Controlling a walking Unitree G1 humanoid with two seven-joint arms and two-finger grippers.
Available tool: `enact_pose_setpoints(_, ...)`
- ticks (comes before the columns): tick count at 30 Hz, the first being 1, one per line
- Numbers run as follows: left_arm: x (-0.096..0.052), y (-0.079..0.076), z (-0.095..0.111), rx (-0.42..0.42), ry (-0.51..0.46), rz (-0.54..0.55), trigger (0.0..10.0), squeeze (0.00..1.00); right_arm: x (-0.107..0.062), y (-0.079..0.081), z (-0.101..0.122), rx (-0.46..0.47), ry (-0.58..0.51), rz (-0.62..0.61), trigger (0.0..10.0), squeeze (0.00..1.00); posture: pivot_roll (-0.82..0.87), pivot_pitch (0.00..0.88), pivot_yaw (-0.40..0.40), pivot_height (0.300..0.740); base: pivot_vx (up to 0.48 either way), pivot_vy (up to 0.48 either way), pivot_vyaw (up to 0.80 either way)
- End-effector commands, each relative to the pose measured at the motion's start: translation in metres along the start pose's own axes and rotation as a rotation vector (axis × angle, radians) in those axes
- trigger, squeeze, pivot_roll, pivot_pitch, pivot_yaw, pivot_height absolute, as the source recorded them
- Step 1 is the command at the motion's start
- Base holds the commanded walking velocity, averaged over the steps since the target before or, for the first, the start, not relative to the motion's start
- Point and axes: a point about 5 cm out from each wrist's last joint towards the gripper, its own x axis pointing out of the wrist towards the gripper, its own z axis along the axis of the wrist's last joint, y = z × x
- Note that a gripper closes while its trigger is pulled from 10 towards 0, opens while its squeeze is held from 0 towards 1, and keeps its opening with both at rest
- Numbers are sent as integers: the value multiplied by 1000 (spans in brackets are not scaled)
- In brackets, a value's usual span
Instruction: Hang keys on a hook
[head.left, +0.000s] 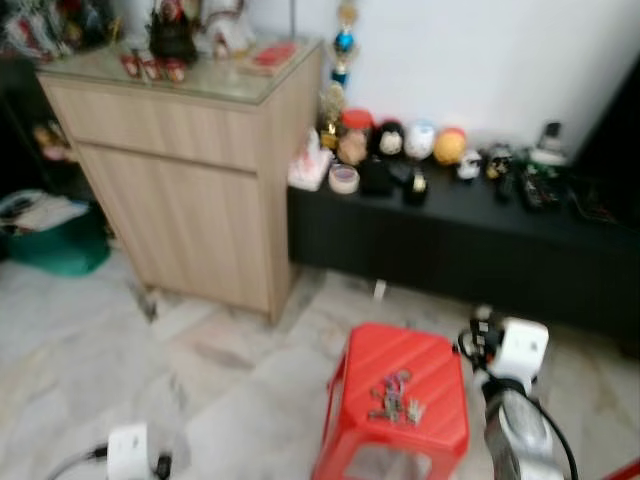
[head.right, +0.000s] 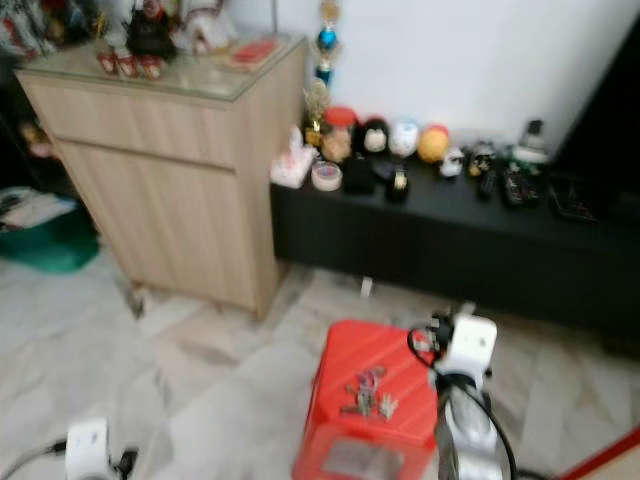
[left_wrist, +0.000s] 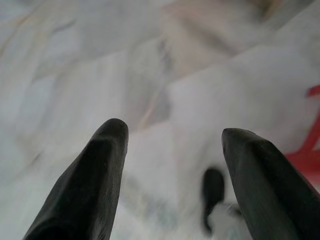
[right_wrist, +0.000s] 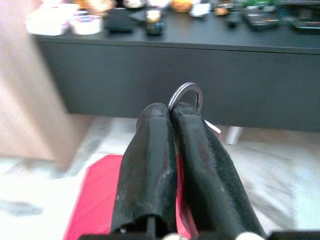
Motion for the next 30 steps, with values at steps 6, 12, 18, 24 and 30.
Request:
enact_pose_setpoints(6,-11,7,-30,-3,105,16,10000,0,-4,-8,1,5,-5,-32,10000,0,16,0,-33,740,-334,0,0)
enact_pose_setpoints(12,-12,-2,-32,-13,105,1,10000,0,-4,-12,-1,-5,12,-47,10000,0,32,0,-56,740,-336,0,0)
enact_pose_setpoints(18,-13,-12,-34,-27,112,-9,10000,0,3,-15,8,-25,-4,-52,10000,0,55,0,-69,740,-111,0,0)
enact_pose_setpoints(24,-10,-14,-28,-37,85,-12,10000,0,8,-13,13,-14,-12,-73,10000,0,62,0,-71,740,0,0,0)
enact_pose_setpoints(30,-8,4,-21,-25,61,27,10000,0,3,-4,7,15,13,-59,10000,0,40,0,-57,740,0,0,0)
